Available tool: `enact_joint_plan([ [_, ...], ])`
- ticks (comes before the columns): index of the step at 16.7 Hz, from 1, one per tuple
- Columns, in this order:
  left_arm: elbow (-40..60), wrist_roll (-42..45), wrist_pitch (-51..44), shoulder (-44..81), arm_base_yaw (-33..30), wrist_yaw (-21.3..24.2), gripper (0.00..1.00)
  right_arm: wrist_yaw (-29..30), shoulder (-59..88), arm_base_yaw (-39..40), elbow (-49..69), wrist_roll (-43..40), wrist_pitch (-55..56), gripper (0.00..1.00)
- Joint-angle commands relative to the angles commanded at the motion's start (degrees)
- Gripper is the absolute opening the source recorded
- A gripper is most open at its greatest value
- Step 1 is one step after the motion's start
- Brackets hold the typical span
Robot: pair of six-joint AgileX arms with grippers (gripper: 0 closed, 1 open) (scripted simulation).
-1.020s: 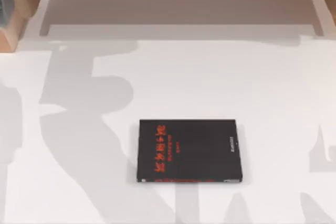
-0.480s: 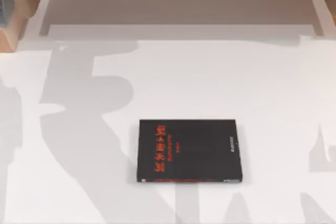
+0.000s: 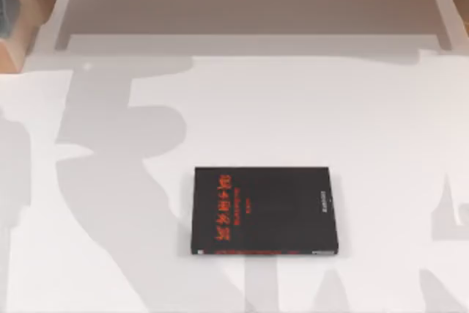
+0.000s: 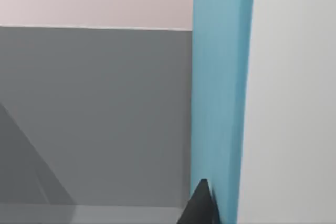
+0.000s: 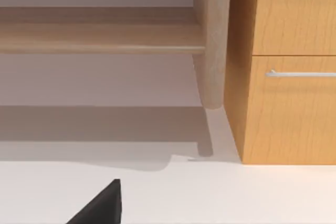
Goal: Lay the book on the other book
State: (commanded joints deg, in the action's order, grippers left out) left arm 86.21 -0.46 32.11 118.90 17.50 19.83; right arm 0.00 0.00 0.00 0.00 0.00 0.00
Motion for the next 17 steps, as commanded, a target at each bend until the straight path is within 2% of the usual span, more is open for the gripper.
enact_joint_plan([
  [17,-1.40,0.19,-1.00,-2.50,0.32,0.34,0.00,0.00,0.00,0.00,0.00,0.00,0.00,1.00],
])
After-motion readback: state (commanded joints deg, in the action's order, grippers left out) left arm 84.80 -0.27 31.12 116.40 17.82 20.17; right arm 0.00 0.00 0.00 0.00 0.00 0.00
